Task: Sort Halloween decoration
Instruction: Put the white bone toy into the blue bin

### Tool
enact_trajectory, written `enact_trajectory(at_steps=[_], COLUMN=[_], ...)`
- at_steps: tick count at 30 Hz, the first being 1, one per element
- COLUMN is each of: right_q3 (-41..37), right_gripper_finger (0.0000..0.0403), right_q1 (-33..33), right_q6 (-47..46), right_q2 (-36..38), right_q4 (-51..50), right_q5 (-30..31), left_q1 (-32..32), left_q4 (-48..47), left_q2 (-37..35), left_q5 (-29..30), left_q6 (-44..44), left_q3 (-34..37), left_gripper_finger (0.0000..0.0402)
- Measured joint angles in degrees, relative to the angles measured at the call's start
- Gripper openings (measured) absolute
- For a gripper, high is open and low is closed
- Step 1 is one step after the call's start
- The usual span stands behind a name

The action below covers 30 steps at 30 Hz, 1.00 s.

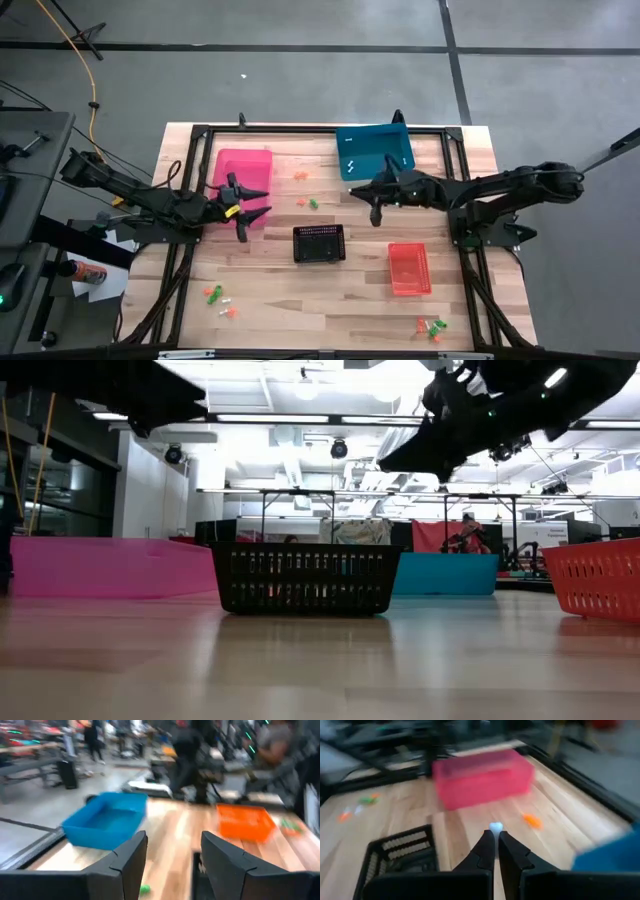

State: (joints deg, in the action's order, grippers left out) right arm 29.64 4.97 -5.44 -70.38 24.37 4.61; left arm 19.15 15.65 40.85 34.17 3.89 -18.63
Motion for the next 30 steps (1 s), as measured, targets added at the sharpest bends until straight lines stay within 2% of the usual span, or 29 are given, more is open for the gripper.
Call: enact_trajectory(at_steps=[4,9,15,17,23,25,28,30], right_q3=[-0.2,-0.2,-0.2,-0.1,-0.1,-0.1,-0.1,-0.1], right_gripper_finger=[0.0000,0.0000,0.0000,0.0000,0.0000,0.0000,0.0000,0.0000], right_q1=[3.7,6.8,9.0,9.6,11.1,11.6,12.8,13.9], right_q6=[5.7,7.0,6.9,5.3,2.8,2.8,2.9,2.7], right_q2=[-0.1,-0.1,-0.1,-0.1,-0.1,-0.1,-0.1,-0.1], right_q4=[1.3,1.3,1.6,1.5,1.5,1.2,0.1,-0.6], right_q5=[-7.0,-8.9,-9.2,-8.7,-6.1,-5.9,-5.6,-3.1], left_q1=[-0.1,-3.5,-12.6,-15.9,-23.0,-24.4,-25.8,-26.7], left_q4=[-2.0,3.9,12.4,14.8,19.0,18.8,18.7,18.6], left_q2=[1.8,6.1,12.6,14.4,16.6,16.7,16.7,16.7], left_q5=[-4.4,-4.5,-4.7,-7.6,-25.6,-28.0,-28.4,-28.5], left_q6=[-2.6,-6.1,-9.1,-8.5,-4.8,-4.1,-4.1,-4.1], left_q3=[0.0,0.0,0.0,0.0,0.0,0.0,0.0,0.0], left_gripper_finger=[0.0174,0.0174,0.0174,0.0174,0.0174,0.0174,0.0174,0.0174])
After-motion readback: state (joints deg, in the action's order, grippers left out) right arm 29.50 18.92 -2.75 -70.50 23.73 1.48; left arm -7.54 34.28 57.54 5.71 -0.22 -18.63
